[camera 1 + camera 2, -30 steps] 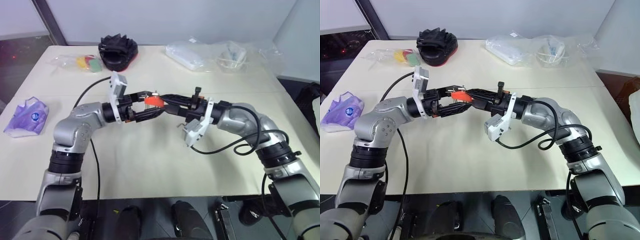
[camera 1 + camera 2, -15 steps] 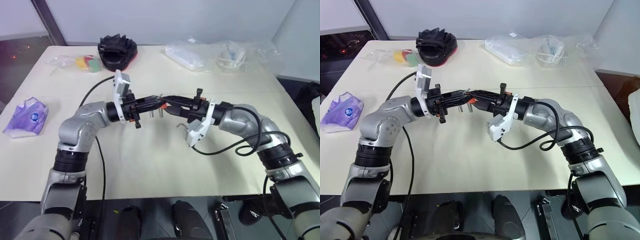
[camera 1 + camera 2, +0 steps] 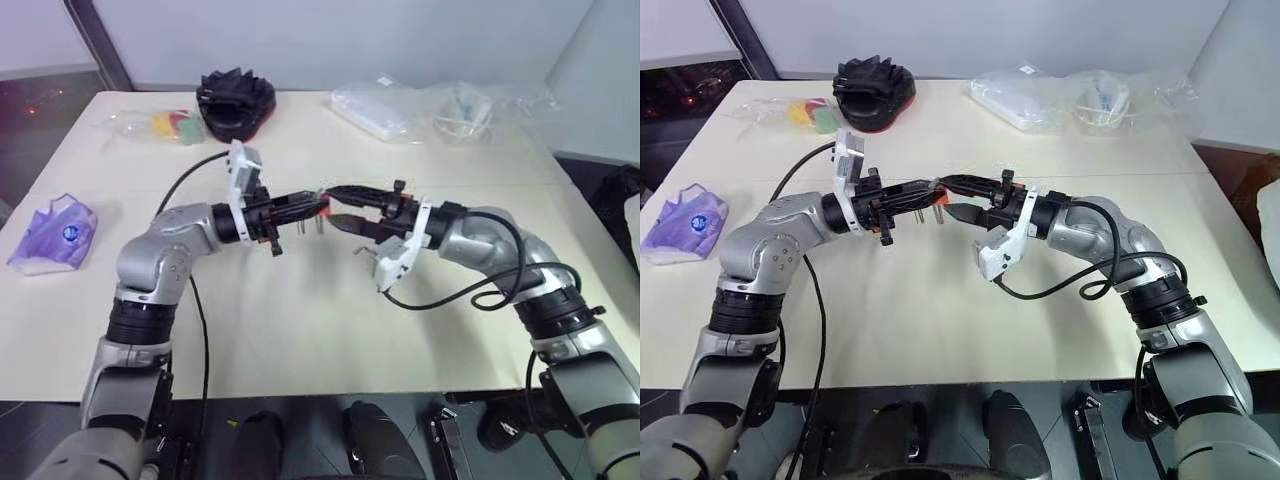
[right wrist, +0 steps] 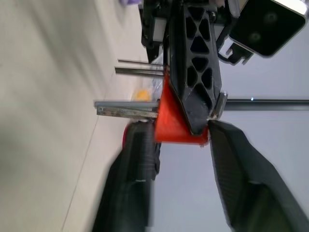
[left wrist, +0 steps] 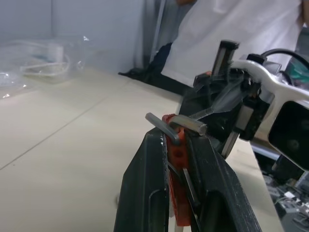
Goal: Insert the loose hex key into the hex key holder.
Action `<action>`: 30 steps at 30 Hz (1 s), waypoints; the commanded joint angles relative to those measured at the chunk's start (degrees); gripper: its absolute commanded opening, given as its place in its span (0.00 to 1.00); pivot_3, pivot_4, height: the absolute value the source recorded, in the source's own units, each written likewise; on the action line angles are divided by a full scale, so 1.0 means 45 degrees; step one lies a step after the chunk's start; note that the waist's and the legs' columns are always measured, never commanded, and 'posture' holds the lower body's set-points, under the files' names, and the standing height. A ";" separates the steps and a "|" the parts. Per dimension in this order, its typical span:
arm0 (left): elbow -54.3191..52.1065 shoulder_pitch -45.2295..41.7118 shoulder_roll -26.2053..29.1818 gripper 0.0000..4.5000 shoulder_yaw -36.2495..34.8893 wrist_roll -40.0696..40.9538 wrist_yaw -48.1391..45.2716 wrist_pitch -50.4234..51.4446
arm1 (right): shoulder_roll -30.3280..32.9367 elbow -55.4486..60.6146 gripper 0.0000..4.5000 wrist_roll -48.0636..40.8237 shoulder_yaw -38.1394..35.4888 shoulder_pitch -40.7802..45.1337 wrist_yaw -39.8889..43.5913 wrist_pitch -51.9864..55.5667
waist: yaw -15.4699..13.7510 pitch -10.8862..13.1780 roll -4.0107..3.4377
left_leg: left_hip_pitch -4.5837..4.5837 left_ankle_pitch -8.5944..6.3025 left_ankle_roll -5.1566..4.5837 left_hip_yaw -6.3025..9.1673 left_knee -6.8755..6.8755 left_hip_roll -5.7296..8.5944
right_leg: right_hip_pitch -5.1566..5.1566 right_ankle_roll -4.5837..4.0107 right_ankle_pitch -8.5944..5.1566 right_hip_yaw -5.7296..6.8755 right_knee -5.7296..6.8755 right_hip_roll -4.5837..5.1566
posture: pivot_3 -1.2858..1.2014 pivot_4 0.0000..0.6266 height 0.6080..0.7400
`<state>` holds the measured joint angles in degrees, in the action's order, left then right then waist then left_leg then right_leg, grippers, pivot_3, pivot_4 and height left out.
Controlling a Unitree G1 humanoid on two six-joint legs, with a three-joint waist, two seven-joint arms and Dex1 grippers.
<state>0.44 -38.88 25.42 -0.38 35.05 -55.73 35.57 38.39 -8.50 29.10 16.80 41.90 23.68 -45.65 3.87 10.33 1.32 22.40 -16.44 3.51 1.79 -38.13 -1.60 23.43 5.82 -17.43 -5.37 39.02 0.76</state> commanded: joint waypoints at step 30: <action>-0.0168 0.0208 0.1278 0.00 -0.0682 -0.0797 0.0275 -0.0992 | -0.1947 0.3062 0.99 -0.9024 -0.1948 -0.0919 0.3760 2.3076 | -0.0322 0.0000 -0.0001 | 0.0006 -0.0001 -0.0003 0.0005 -0.0005 0.0003 | 0.0000 -0.0001 -0.0001 0.0006 -0.0002 0.0000 | 0.52 0.24 1.00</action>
<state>2.08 -37.60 30.81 -1.58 30.56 -54.75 31.11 29.80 5.46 -11.35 8.43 36.68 41.15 57.92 2.42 10.33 1.31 22.44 -16.44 3.50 1.81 -38.15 -1.58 23.43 5.82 -17.44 -5.34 39.00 0.76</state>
